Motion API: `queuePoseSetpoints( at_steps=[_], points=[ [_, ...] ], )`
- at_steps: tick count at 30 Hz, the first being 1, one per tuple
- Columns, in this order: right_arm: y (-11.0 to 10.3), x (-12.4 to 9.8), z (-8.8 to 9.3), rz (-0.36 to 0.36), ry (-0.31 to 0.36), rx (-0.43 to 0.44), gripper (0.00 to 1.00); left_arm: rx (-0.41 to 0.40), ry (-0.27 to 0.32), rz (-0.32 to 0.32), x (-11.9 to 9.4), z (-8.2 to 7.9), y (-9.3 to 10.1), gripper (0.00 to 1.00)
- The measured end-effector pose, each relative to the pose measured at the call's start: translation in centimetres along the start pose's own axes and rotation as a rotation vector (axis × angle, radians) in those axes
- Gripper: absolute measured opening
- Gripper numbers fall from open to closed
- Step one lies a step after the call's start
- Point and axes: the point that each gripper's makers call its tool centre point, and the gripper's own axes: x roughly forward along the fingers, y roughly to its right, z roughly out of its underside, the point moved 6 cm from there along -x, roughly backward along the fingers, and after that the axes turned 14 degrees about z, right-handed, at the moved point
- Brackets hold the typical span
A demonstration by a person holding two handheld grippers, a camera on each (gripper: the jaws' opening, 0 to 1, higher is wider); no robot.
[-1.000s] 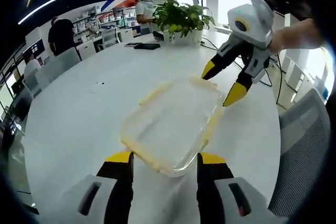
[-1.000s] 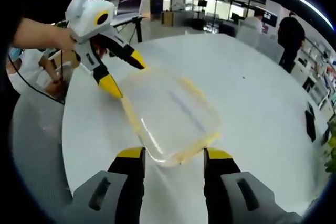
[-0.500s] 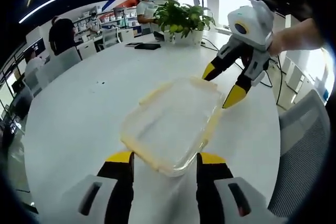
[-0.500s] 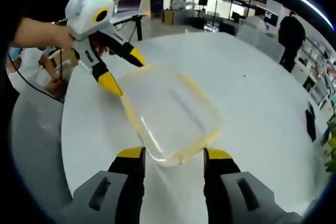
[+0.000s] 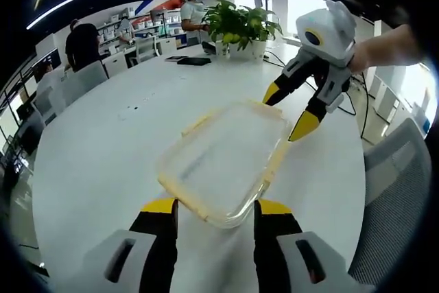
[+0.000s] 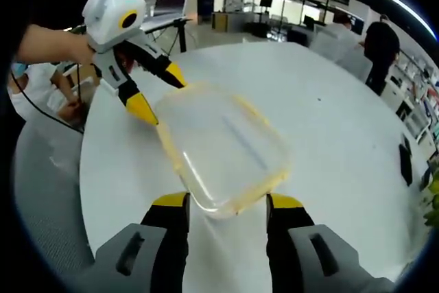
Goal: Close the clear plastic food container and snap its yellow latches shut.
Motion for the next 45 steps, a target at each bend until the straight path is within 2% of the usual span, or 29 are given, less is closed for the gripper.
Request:
queuePoseSetpoints(
  at_steps=[7,12,23,38,42,45],
  points=[
    [-0.1,-0.1,-0.1,0.004,0.005,0.003,0.42,0.0,0.003,-0.004,-0.1,0.0,0.0,0.38],
    [-0.3,-0.6,-0.4,0.006,0.024,0.011,0.47,-0.007,0.029,-0.012,-0.3,-0.4,0.2,0.41],
    [-1.0,-2.8,0.1,0.041,0.088,0.038,0.55,-0.004,0.073,-0.031,-1.9,-0.7,1.2,0.47],
    [-1.6,-6.7,1.8,0.102,0.167,0.089,0.66,-0.025,0.163,-0.079,-4.8,1.0,3.8,0.56],
    [-1.9,-7.8,2.4,0.12,0.174,0.066,0.67,-0.02,0.161,-0.094,-5.6,1.5,4.7,0.58],
    [-2.2,-8.6,2.7,0.13,0.195,0.078,0.7,-0.042,0.204,-0.113,-6.4,1.5,5.4,0.6]
  ],
)
